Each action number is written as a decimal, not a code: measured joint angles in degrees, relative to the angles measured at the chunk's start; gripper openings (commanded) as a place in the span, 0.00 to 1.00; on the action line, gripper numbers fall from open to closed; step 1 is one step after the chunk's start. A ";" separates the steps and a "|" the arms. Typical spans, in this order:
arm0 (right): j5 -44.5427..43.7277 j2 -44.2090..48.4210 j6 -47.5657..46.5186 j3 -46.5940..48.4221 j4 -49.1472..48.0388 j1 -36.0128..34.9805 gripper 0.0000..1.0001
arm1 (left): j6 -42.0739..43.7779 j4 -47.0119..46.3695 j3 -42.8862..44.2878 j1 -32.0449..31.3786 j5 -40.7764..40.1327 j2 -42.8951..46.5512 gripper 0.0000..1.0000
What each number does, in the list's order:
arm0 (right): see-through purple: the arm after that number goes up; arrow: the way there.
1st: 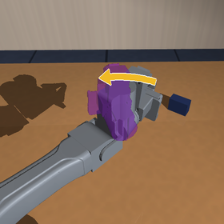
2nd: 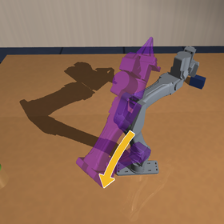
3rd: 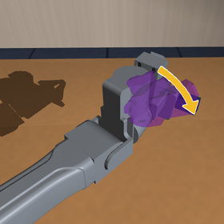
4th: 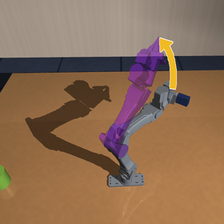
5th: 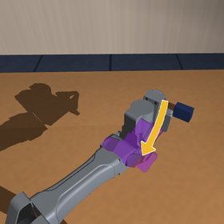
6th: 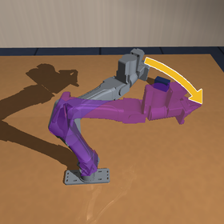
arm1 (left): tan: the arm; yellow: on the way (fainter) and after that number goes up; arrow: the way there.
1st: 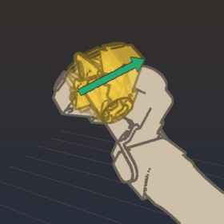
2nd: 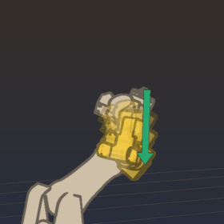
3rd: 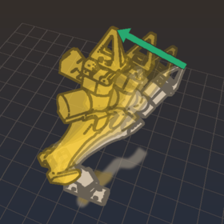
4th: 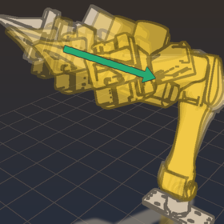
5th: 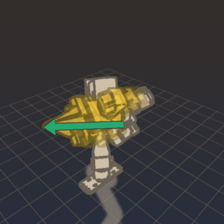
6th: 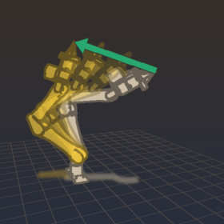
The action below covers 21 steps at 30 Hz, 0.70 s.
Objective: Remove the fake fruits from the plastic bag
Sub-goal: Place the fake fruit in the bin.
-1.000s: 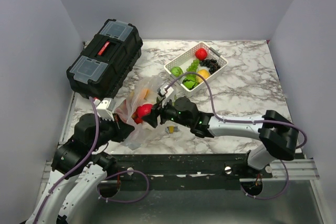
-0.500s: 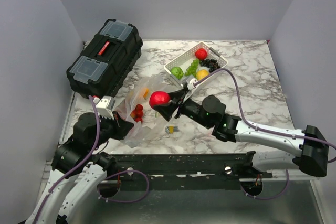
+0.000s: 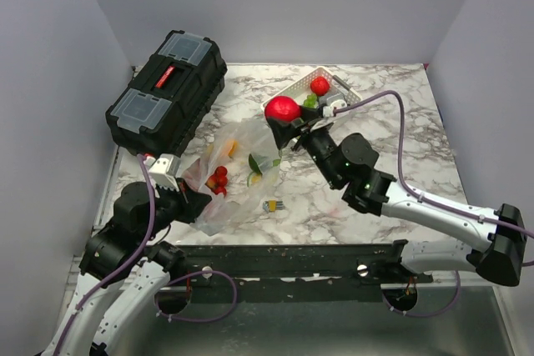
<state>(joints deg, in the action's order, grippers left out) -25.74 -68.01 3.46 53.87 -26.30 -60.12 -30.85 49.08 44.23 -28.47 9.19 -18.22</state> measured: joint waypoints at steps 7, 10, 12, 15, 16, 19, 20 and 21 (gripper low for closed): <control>-3.02 -0.31 2.19 0.57 0.72 12.13 0.06 | 0.00 -0.13 -0.07 0.00 -0.42 0.35 0.00; -1.27 -3.80 6.82 2.12 2.51 22.29 0.06 | 0.07 -0.17 -0.13 0.00 -0.44 0.66 0.00; 1.27 -8.48 10.27 3.91 3.85 27.96 0.05 | 0.24 -0.17 -0.15 0.00 -0.42 0.63 0.00; 7.48 -18.05 15.45 7.54 6.67 33.97 0.05 | 0.55 -0.20 -0.24 0.00 -0.39 0.66 0.00; 9.20 -20.87 16.52 8.44 7.32 35.08 0.05 | 0.68 -0.22 -0.28 0.00 -0.35 0.66 0.00; 14.03 -30.14 19.30 12.50 11.28 37.11 0.05 | 1.01 -0.46 -0.50 0.00 -0.17 0.81 0.00; 15.32 -33.05 19.85 14.32 12.94 37.22 0.05 | 1.05 -0.63 -0.66 0.00 -0.15 1.01 0.00; 16.57 -35.69 20.55 16.20 14.25 37.24 0.05 | 1.07 -0.63 -0.70 0.00 -0.13 1.22 0.00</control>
<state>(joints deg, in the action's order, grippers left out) -9.17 -103.70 24.01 70.06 -12.05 -22.87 -29.78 48.45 43.53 -28.47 9.06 -16.99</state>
